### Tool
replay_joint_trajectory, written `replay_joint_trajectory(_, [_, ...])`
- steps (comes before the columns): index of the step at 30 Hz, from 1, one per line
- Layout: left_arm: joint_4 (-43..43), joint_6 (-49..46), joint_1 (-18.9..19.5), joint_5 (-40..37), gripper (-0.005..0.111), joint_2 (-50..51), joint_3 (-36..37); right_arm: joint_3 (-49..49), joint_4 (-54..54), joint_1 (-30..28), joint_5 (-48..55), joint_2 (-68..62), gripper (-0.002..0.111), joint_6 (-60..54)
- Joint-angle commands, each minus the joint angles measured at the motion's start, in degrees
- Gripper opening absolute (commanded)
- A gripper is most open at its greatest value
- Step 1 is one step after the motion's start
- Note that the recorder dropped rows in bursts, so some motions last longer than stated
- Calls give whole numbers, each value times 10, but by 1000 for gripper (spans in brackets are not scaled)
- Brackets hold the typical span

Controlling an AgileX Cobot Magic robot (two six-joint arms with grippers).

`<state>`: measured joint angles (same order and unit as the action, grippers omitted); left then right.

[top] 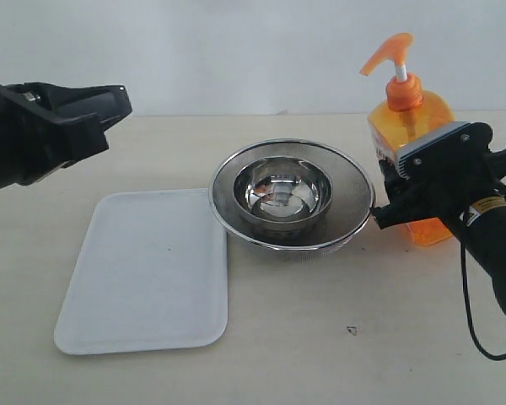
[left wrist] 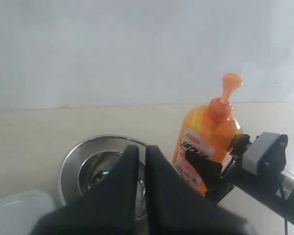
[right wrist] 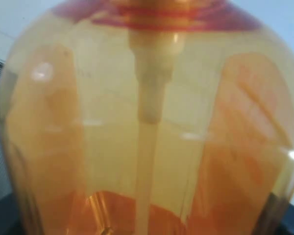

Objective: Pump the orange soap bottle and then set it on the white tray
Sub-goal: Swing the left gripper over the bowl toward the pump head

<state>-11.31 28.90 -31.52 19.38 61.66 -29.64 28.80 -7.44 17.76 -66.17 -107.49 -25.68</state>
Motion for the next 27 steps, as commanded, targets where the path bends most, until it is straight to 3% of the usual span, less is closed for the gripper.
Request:
replay_joint_trajectory(1, [-201,130,-4,24,5,85,-58,6,1,1,-38,3,0,-14])
replay_joint_trajectory(3, [-321,239,-4,48,5,149,-111,6,-3,1,-38,3,0,-30])
replay_joint_trajectory(5, [-387,286,-4,84,5,200,-163,6,-5,1,-38,3,0,-33])
replay_joint_trajectory(10, [-412,337,-4,116,5,264,-246,6,-5,1,-38,3,0,-37])
replay_joint_trajectory(15, [-499,438,-8,213,5,323,-305,8,-5,1,-38,3,0,-37])
replay_joint_trajectory(27, [-560,476,-23,199,5,437,-409,13,1,1,-38,3,0,-37])
